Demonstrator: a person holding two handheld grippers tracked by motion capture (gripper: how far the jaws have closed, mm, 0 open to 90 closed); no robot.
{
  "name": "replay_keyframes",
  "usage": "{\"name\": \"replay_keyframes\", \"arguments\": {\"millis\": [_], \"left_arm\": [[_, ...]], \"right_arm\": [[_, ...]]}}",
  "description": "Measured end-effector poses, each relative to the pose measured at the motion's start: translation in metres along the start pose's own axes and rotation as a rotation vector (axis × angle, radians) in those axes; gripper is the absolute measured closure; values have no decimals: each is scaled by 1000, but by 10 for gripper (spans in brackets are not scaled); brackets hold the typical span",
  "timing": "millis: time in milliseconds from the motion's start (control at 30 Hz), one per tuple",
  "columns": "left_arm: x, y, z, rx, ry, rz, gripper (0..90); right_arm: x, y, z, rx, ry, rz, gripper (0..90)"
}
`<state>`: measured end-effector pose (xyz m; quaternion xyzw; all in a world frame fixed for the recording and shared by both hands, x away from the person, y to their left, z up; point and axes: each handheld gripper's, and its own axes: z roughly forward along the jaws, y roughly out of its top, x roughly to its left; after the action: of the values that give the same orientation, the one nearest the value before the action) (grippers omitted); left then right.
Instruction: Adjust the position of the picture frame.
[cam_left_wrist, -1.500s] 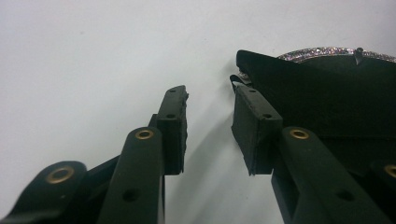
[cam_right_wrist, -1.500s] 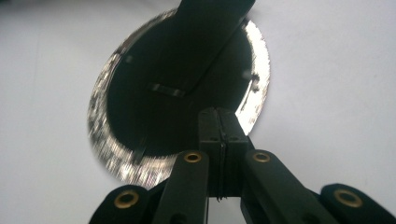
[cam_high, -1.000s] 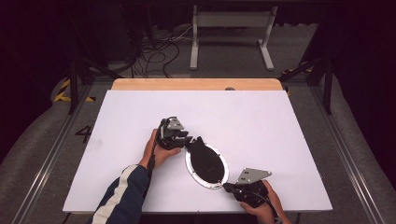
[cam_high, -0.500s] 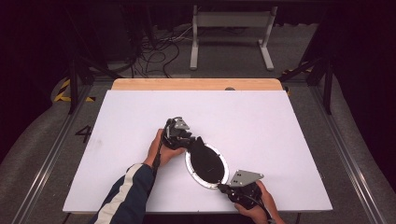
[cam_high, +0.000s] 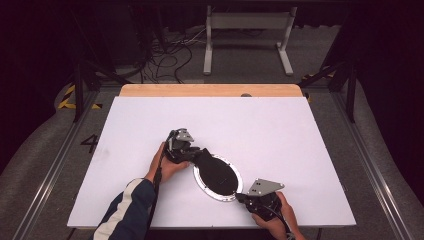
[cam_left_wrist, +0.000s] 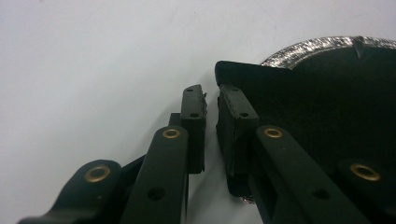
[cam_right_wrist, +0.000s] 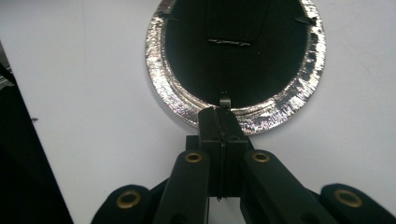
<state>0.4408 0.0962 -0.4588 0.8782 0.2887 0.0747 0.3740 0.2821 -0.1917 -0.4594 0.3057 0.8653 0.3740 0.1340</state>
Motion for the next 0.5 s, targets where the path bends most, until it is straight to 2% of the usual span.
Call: {"name": "replay_keyframes", "arguments": {"millis": [200,300,467,500], "left_arm": [[-4,-13,-13,2,28,13,812],[-5,-19,-18,-1,25,10,812],[-9,-23,-22,5,39,46,808],[-11,-24,-23,20,47,66,808]], "right_arm": [[-4,2,2,0,-14,12,900],[0,3,2,8,-41,-6,900],[6,3,2,8,-9,-5,900],[13,5,4,10,6,-27,900]]}}
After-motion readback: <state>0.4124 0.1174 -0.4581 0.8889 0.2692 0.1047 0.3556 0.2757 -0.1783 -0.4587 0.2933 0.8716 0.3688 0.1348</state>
